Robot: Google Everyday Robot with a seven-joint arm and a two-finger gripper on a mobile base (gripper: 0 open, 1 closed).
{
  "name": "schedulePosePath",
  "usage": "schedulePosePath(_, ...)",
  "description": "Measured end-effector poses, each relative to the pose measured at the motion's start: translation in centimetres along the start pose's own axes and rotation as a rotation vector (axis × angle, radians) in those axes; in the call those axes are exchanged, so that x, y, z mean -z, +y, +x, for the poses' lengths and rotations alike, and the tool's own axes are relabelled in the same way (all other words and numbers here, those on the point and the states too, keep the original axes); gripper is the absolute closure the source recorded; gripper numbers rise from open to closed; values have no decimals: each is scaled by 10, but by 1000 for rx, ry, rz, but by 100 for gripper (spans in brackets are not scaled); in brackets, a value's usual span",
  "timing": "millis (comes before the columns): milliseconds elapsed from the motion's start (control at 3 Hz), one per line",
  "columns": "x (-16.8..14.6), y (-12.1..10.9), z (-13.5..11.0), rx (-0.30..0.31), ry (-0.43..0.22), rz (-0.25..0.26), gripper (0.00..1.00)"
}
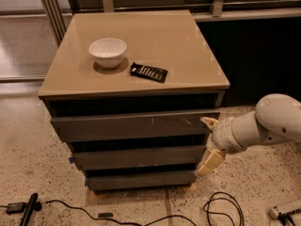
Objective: Open middle drawer
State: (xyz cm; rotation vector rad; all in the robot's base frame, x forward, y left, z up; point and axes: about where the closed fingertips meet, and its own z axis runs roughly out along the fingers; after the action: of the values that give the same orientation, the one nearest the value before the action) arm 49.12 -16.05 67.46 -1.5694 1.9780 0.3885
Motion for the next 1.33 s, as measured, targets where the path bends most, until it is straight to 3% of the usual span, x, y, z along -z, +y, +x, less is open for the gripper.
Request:
schedulePosePath(333,-24,3,-1,105,-49,-21,0)
schedulePosePath(667,-27,3,-2,109,-49,-26,0)
schedulePosePath(1333,-78,7,5,110,-58,-99,0)
